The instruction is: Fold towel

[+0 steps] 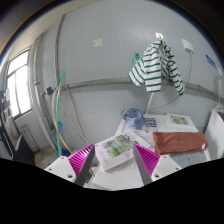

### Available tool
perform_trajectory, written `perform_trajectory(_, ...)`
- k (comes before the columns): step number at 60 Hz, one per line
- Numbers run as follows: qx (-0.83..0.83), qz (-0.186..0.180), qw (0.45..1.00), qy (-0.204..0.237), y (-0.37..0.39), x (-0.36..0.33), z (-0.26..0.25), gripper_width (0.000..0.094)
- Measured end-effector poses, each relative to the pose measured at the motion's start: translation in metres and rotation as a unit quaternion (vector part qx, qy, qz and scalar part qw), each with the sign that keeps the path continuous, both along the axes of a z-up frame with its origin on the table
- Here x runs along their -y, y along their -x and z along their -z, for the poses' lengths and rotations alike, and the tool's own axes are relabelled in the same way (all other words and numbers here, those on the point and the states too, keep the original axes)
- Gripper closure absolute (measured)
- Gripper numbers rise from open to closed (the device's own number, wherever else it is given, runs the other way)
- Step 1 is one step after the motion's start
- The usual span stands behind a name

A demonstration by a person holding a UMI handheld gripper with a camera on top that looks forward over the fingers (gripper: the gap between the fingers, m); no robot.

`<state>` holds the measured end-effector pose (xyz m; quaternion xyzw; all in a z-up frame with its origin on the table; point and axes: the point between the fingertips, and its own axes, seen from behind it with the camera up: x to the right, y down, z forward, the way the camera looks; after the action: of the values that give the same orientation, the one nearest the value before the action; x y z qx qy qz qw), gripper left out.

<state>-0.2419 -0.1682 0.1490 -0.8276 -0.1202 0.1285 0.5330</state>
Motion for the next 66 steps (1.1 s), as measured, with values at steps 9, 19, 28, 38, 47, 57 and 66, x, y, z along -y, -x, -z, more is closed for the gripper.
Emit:
perform_trajectory(9, 0.045, 0.051, 0.998, -0.004, -0.051, -0.043, 0.016, 0.0157)
perform_trajectory(19, 0.101, 0.101, 0.990, 0.013, -0.112, -0.104, 0.068, 0.0158)
perform_trajectory(28, 0.102, 0.115, 0.987, 0.044, -0.145, -0.139, 0.107, 0.0163)
perform_trajectory(38, 0.110, 0.082, 0.988, 0.066, -0.146, -0.151, 0.132, 0.0196)
perform_trajectory(47, 0.115, 0.079, 0.986, 0.092, -0.150, -0.155, 0.160, 0.0358)
perform_trajectory(57, 0.132, 0.103, 0.982, 0.087, -0.168, -0.163, 0.161, 0.0734)
perform_trajectory(66, 0.159, 0.107, 0.978, 0.081, -0.171, -0.165, 0.162, 0.0908)
